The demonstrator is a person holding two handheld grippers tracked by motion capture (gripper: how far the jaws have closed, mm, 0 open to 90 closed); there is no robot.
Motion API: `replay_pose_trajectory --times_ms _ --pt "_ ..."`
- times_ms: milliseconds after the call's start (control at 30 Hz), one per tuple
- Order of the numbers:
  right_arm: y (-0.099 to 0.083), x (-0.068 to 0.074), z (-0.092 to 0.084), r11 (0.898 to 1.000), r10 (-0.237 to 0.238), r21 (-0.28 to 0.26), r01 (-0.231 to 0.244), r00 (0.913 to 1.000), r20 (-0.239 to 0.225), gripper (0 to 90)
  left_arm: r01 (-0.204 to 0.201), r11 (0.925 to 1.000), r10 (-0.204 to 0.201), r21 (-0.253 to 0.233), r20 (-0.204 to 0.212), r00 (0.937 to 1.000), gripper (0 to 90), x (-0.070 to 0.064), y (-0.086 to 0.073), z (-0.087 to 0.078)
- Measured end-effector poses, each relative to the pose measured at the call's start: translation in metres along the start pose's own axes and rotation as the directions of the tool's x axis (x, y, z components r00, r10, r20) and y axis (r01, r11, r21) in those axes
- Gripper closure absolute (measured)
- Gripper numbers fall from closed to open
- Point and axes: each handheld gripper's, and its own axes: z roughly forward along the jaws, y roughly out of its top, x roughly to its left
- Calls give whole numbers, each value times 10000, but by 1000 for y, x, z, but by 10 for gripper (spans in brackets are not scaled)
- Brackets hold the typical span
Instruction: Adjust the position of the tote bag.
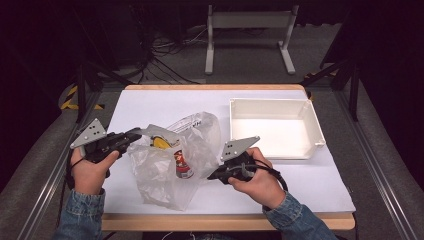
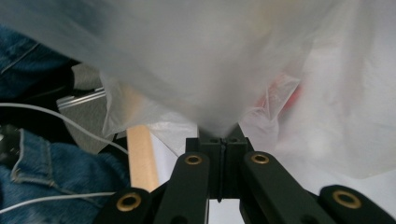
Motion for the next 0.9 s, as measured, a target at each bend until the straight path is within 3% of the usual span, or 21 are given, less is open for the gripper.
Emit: replay_pose_trajectory --times_ms 200,300,433,733,900 --pt "0 -16 3 9984 388 -422 -375 9988 287 899 447 9986 -446 265 -50 9990 851 15 -9 13" --pt "0 -26 7 9970 643 -476 -617 9964 547 899 923 9946 -916 477 -165 9957 852 24 -18 20" --pt "-1 -38 12 9934 1013 -616 -966 9918 778 899 1223 9899 -1201 721 -337 9922 853 33 -27 29" --pt "-8 -55 16 9853 1707 -395 -1664 9709 1677 899 1725 9790 -1642 1090 -818 9830 855 48 -44 34" --pt "-17 -59 18 9773 2080 14 -2118 9612 1810 899 1841 9747 -1717 1271 -1021 9798 856 53 -51 34"
